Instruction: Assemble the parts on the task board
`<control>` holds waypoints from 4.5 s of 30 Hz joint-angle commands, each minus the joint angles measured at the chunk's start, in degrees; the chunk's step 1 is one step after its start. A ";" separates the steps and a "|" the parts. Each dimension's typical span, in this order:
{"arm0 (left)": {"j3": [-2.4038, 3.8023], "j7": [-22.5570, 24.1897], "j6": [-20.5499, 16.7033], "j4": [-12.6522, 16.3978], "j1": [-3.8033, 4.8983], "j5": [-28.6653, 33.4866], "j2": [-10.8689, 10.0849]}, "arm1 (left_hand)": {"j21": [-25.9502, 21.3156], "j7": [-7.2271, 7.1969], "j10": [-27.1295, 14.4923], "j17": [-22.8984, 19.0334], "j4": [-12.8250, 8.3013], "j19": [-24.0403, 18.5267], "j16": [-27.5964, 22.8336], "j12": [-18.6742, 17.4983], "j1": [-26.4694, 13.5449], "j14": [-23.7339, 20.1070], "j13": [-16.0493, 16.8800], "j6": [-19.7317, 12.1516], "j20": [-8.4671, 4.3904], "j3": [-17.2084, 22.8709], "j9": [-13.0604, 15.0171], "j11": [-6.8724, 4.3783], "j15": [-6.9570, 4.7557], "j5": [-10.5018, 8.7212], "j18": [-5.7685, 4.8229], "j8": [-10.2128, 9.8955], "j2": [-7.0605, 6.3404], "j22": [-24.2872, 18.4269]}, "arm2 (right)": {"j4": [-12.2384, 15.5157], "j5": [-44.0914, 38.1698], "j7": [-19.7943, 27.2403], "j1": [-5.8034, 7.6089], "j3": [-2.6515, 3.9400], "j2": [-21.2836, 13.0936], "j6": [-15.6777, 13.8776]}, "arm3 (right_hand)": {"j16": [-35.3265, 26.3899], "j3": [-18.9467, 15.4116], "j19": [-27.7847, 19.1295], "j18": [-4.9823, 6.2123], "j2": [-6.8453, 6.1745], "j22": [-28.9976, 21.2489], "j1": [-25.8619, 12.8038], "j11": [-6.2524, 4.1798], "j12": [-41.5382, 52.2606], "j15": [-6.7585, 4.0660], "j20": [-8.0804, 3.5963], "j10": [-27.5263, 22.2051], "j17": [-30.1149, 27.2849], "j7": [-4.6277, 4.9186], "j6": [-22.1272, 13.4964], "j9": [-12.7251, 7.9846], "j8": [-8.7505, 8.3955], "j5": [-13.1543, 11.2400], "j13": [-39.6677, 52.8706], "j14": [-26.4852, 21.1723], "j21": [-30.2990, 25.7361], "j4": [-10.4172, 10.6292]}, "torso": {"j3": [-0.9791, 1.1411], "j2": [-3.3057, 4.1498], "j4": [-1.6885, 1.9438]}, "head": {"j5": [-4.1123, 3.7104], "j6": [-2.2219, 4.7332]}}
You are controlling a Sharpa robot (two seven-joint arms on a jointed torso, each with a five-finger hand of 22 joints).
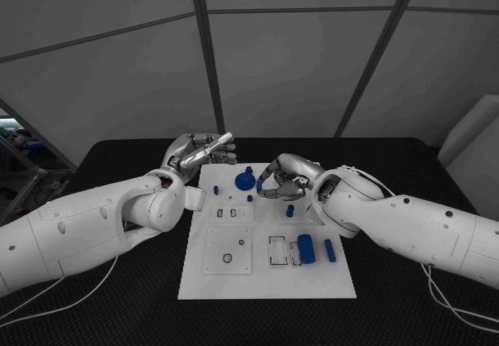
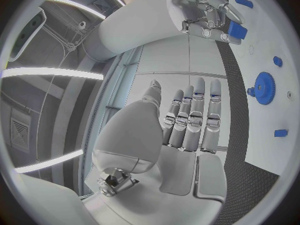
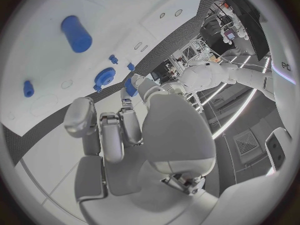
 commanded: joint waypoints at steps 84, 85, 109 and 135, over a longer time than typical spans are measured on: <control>0.05 0.04 0.45 -0.60 0.09 -0.28 -0.24 | 0.08 0.33 0.03 0.15 -0.55 -0.62 -0.37 -0.21 0.19 -0.17 0.02 0.09 0.07 -0.09 -0.02 0.03 0.01 -0.07 2.84 -0.25 0.33 -0.08 | -6.61 -10.05 -4.30 -1.87 -3.72 9.67 5.50 | 0.02 -0.53 -0.08 -0.59 -0.55 -0.71 -2.26 0.56 -1.47 0.09 0.08 -1.63 12.82 1.00 -2.17 -0.35 -1.58 -0.82 -0.50 5.41 -0.25 0.72 | 0.14 -0.03 -0.13 | 2.59 -2.26; 0.05 0.03 0.45 -0.61 0.09 -0.28 -0.23 | 0.08 0.34 0.03 0.15 -0.55 -0.62 -0.37 -0.21 0.18 -0.16 0.02 0.08 0.07 -0.09 -0.03 0.03 0.01 -0.07 2.84 -0.25 0.33 -0.08 | -6.61 -10.06 -4.29 -1.87 -3.72 9.67 5.48 | 0.01 -0.54 -0.10 -0.58 -0.60 -0.73 -2.28 0.61 -1.53 0.13 0.11 -1.69 12.81 1.06 -2.30 -0.37 -1.67 -0.84 -0.56 5.41 -0.27 0.71 | 0.14 -0.03 -0.12 | 2.59 -2.25; 0.05 -0.18 0.54 -0.72 0.09 -0.28 -0.14 | 0.09 0.36 0.00 0.18 -0.55 -0.65 -0.42 -0.22 0.12 -0.17 0.01 0.06 0.08 -0.13 -0.03 0.05 0.02 -0.07 2.84 -0.26 0.33 -0.08 | -6.56 -10.14 -4.30 -1.87 -3.73 9.60 5.11 | -0.11 -1.22 -0.50 -0.46 -1.26 -1.33 -3.03 1.43 -2.42 0.89 0.88 -2.69 12.55 1.90 -4.61 -0.75 -3.26 -3.42 -1.64 5.34 -0.65 0.93 | 0.19 -0.01 -0.16 | 2.58 -2.26; 0.05 -1.55 1.34 -1.26 0.09 -1.63 -0.28 | 0.16 -0.20 0.68 0.33 -0.66 -0.75 -0.59 0.09 0.07 -0.05 0.14 0.67 0.08 -0.17 0.08 -0.32 -0.13 -0.08 2.90 0.02 0.47 -0.07 | -4.28 -10.15 -2.69 -1.88 -3.72 7.20 -1.59 | -0.20 -4.33 -1.06 -0.30 -2.85 -2.19 -3.33 2.47 -3.26 1.79 1.72 -4.07 12.35 2.98 -9.44 -1.36 -5.23 -6.12 -2.88 5.28 -1.12 1.82 | 0.26 -0.09 -0.26 | 2.73 -2.36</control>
